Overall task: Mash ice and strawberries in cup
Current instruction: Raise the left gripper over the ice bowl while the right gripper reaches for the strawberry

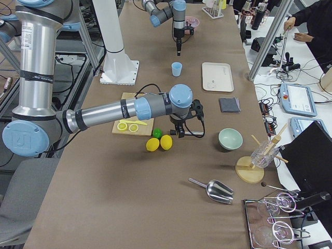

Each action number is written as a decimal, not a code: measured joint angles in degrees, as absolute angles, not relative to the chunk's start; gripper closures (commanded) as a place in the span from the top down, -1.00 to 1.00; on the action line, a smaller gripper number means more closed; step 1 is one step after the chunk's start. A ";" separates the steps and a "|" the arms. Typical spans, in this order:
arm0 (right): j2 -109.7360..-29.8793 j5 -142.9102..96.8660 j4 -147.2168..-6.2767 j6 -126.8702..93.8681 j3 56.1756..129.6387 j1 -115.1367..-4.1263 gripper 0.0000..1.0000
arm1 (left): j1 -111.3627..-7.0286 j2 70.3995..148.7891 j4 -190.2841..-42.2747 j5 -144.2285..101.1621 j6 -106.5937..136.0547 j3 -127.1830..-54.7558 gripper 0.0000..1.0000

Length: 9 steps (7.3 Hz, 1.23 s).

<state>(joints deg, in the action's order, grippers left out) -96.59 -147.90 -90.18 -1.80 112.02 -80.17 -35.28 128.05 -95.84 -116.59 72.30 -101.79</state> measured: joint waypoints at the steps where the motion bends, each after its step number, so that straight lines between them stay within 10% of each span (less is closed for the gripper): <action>1: -95.69 -147.86 -90.18 -3.16 112.04 -79.00 1.00 | -37.28 125.83 -93.59 -117.51 68.66 -103.92 0.72; 9: -85.19 -132.34 -69.52 -45.55 109.27 -53.66 1.00 | -56.85 106.82 -80.84 -127.41 35.21 -114.76 0.92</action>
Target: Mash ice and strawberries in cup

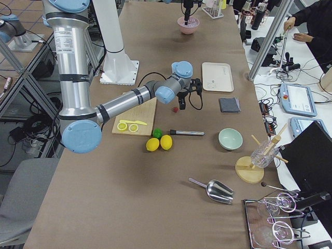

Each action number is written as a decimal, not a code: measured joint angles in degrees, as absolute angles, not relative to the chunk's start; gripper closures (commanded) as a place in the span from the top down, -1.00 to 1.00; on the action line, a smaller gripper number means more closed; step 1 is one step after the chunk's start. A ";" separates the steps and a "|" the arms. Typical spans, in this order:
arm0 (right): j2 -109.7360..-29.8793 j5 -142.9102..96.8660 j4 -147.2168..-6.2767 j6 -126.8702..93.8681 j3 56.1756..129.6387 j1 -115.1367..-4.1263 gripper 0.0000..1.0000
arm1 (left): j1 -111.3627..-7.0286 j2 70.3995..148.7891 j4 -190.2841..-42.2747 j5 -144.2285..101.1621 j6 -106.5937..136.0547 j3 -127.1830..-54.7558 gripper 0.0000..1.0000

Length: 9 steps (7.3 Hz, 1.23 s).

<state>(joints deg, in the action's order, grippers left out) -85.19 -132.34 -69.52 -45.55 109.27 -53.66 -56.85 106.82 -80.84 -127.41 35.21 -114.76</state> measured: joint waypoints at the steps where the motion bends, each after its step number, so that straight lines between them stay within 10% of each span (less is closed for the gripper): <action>1: -83.80 -129.32 -69.29 -48.52 108.61 -50.61 1.00 | -58.64 104.92 -80.85 -128.08 32.63 -115.04 0.93; 9: -80.17 -119.16 -69.27 -51.51 101.11 -40.21 0.75 | -60.94 102.42 -80.79 -128.33 30.71 -116.63 0.93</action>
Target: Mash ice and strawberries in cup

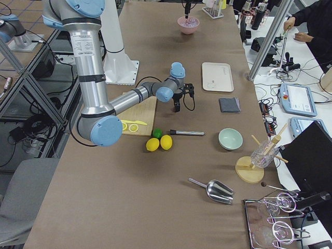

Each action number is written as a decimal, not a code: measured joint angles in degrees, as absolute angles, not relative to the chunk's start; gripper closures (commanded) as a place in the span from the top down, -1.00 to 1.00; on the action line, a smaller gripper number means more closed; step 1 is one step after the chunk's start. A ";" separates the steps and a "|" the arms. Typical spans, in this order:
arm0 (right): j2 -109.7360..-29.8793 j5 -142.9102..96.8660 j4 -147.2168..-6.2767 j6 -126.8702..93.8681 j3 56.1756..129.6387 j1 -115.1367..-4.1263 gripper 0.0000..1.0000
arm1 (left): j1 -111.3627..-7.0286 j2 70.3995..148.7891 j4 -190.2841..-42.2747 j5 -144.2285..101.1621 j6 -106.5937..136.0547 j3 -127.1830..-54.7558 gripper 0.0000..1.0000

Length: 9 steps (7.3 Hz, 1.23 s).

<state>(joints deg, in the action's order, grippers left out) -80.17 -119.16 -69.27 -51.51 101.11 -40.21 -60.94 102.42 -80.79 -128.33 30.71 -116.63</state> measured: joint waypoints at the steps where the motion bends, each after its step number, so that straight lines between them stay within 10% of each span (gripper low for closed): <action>1: -79.80 -119.06 -69.26 -51.51 100.55 -39.86 0.65 | -61.13 101.52 -80.83 -128.34 30.47 -117.05 0.93; 7: -79.54 -118.74 -69.26 -51.50 99.77 -39.47 0.25 | -71.47 93.04 -80.30 -128.41 13.87 -116.57 0.93; 9: -79.55 -118.37 -69.27 -51.50 99.76 -39.30 -0.48 | -75.65 91.79 -79.18 -128.41 6.92 -114.77 0.93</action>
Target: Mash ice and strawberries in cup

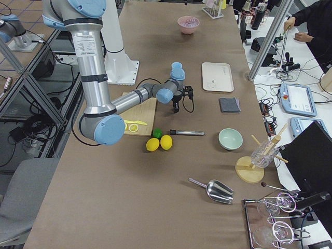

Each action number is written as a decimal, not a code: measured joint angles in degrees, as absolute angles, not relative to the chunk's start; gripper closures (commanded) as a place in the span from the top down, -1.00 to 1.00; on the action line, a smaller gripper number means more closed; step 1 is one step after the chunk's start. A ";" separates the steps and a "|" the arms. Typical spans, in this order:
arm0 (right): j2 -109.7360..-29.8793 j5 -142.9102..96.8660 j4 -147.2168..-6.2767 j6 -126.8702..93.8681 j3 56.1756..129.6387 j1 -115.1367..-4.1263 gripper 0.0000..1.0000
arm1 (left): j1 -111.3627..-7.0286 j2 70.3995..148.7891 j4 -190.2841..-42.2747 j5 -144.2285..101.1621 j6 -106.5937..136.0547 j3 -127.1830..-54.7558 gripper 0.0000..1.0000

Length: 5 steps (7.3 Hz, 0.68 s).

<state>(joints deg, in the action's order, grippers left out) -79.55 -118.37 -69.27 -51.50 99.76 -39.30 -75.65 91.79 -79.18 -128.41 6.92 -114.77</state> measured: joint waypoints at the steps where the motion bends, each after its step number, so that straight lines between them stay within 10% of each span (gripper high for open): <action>1: -79.59 -118.33 -69.31 -51.50 99.76 -39.27 -0.96 | -77.71 91.51 -78.93 -128.41 3.63 -113.57 0.93; 5: -79.64 -118.53 -69.38 -51.16 101.05 -39.51 -1.00 | -80.55 90.79 -78.75 -128.41 -0.48 -112.30 0.93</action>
